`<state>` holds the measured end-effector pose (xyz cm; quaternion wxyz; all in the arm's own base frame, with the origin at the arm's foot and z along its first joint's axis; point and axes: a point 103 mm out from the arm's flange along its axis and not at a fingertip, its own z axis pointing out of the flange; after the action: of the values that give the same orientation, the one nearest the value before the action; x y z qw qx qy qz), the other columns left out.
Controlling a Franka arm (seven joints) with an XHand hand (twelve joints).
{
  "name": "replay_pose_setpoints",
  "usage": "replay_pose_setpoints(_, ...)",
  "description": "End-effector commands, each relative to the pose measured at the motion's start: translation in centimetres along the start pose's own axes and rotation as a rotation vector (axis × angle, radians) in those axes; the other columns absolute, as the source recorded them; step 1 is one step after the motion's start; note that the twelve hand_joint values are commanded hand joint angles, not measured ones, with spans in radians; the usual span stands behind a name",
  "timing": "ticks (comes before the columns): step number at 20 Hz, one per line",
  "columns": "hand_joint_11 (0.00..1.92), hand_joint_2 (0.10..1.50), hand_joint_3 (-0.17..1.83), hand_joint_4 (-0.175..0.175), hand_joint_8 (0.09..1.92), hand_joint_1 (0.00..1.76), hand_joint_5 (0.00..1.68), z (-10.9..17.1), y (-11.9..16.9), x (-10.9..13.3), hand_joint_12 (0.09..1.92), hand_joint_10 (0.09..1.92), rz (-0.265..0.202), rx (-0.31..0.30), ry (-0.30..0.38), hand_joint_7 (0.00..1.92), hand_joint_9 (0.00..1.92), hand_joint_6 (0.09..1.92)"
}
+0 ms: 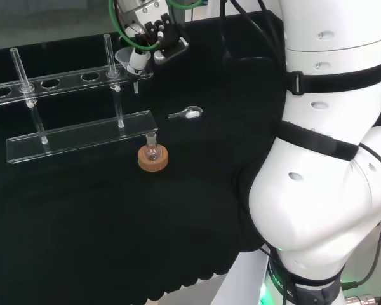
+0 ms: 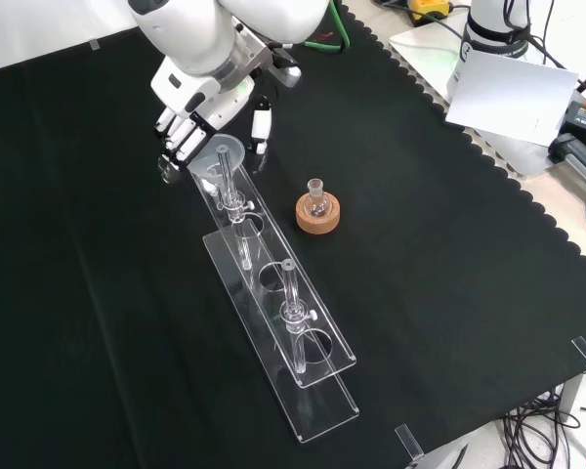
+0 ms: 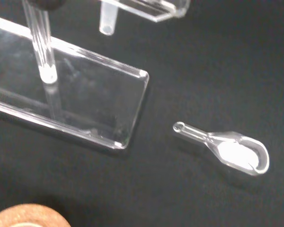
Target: Pick up the funnel from the transparent funnel stand.
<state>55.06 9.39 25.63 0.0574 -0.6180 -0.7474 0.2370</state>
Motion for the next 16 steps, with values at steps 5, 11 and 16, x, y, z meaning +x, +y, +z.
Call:
replay_pose_setpoints(5,0.3,0.96,-0.17,-0.01,0.74,0.74,0.44,-0.1,-0.6,-0.3,1.45,0.59,0.041,-0.099,-0.046,0.49,0.72,0.09)
replay_pose_setpoints(11,0.38,0.99,-0.17,-0.022,0.78,0.79,0.55,-0.5,-0.9,-0.6,1.4,0.57,0.051,-0.133,-0.072,0.59,0.82,0.11)
replay_pose_setpoints(16,0.44,1.0,-0.17,-0.022,0.8,0.83,0.62,-1.9,-2.0,-1.4,1.36,0.56,0.079,-0.184,-0.109,0.64,0.88,0.15)
